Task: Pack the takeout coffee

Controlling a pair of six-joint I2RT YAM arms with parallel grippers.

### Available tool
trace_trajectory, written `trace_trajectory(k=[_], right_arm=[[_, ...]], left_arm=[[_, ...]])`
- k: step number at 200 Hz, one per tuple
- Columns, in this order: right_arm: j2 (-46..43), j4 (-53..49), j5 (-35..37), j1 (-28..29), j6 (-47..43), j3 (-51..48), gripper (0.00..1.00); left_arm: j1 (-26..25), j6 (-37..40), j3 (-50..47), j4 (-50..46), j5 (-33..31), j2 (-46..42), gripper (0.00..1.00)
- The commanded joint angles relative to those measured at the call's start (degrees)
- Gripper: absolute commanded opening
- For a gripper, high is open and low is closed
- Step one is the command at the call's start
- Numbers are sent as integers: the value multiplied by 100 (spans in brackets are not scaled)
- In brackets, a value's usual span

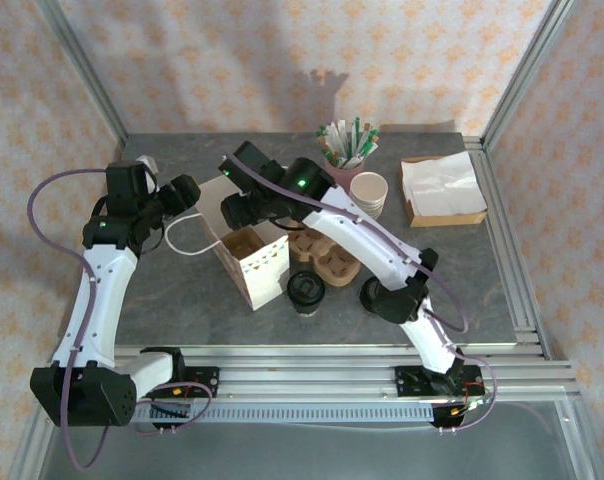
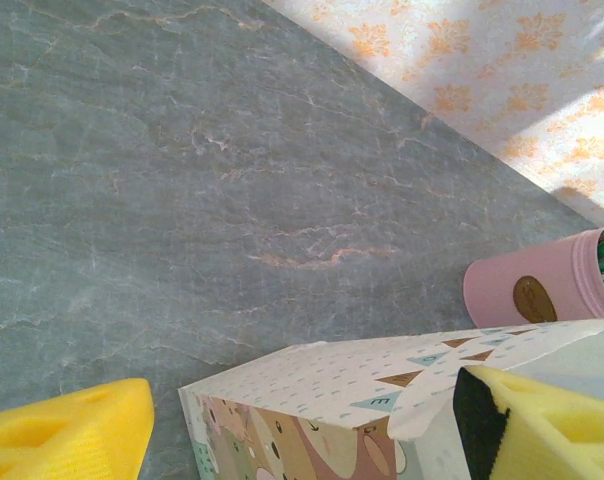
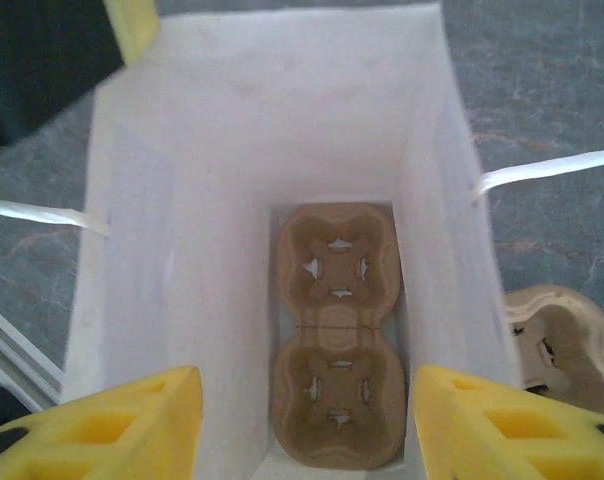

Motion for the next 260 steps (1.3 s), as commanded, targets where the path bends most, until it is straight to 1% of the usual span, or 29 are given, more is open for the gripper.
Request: trace_trajectory(k=[1,25,53,103,136,156,174,188,221,238,260], right_arm=[[-461,-228,321,90,-135,100,57],[-822,-319,541,166,-225,-123,57],[-1465,-131,676,228,-265,-748,57],[-3087,596,1192,254,-277,-2744,57],[-4231,1132,1143,248,-307,-4189,57],[-4755,1311,1144,250,-350,-4840,58],[-5055,1303,1142,253,-371,-5247,58],[-5230,1249,1153,252,-372,-5544,60],[-5416,1091,1157,247,-330,-6150,61],[-5517,1267,1102,251,-297,-6564,61],[-5534,1690,769,254,-267,-7128,61]], left_arm=[[41,154,-52,20,10,14,80],[39,165,-47,23,10,-12,80],[41,166,-60,48,25,-54,80],[41,192,-68,57,25,-72,80],[41,204,-64,53,49,-75,80],[40,211,-69,51,36,-81,80],[41,214,-68,49,40,-79,80],[41,218,-68,49,33,-82,80],[38,229,-65,33,32,-84,80],[40,221,-68,34,27,-86,80],[40,227,-65,34,22,-93,81]])
